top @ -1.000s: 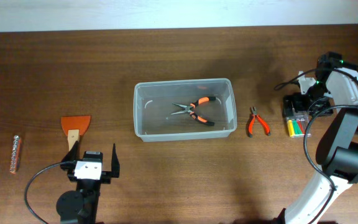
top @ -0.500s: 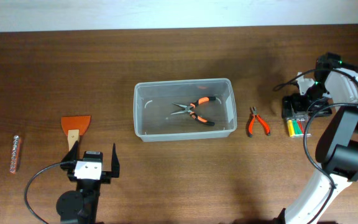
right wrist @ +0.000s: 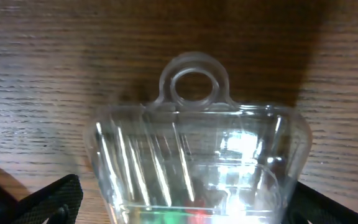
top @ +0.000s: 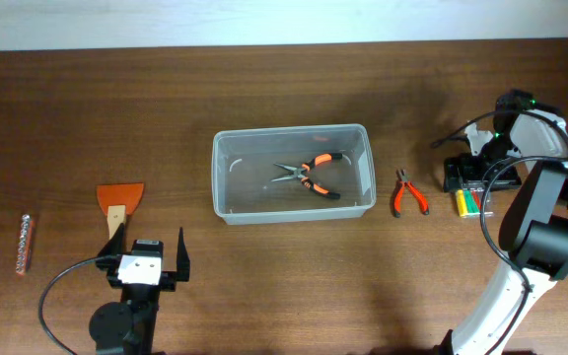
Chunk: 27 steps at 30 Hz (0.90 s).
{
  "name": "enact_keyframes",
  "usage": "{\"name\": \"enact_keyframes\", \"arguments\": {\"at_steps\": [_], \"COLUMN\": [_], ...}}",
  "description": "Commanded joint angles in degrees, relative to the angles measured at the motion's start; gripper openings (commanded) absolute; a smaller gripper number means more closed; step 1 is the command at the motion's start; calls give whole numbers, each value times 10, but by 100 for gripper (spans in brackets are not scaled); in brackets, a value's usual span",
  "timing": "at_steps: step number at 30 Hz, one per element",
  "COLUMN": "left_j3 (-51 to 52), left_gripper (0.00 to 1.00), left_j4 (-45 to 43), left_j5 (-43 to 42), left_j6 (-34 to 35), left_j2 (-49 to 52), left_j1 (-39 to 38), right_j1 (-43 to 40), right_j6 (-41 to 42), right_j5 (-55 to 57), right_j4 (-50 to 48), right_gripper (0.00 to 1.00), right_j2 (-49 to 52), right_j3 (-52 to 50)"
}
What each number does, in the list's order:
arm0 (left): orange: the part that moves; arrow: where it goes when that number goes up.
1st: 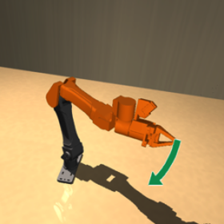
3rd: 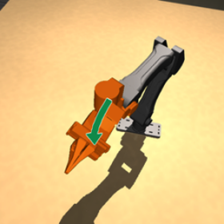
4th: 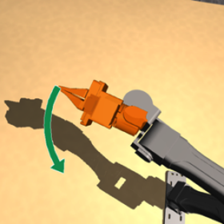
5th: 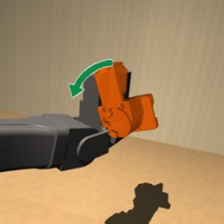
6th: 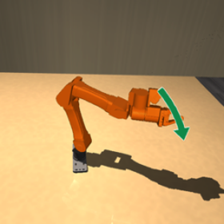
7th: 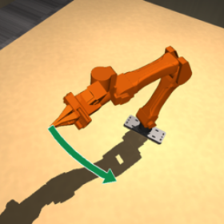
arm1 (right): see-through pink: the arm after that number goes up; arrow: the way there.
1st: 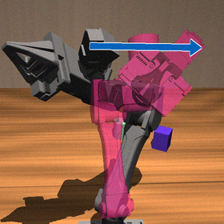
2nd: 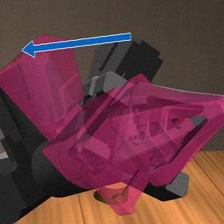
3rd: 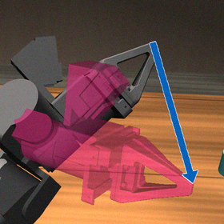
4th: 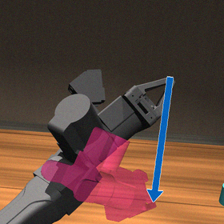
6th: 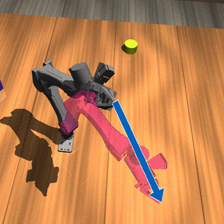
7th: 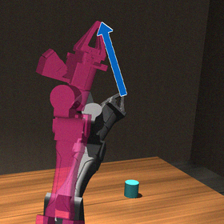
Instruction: Pack container
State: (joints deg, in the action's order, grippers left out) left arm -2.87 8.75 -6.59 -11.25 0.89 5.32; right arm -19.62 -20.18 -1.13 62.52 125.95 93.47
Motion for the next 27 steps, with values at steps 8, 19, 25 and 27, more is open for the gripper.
{"name": "enact_keyframes", "arguments": {"at_steps": [8, 19, 25, 27], "left_j3": [4, 4, 4, 4], "left_gripper": [99, 99, 99, 99], "left_j4": [-2, -2, -2, -2], "left_j5": [4, 4, 4, 4], "left_j6": [7, 7, 7, 7], "left_j2": [-5, -5, -5, -5], "left_j1": [4, 4, 4, 4], "right_j1": [1, 1, 1, 1], "right_j6": [-6, -6, -4, -4], "right_j5": [-8, -8, -8, -8], "right_j4": [1, 6, 8, 10], "right_gripper": [92, 73, 71, 71], "right_j2": [11, 11, 11, 11], "right_j3": [-3, -3, -3, -3]}}
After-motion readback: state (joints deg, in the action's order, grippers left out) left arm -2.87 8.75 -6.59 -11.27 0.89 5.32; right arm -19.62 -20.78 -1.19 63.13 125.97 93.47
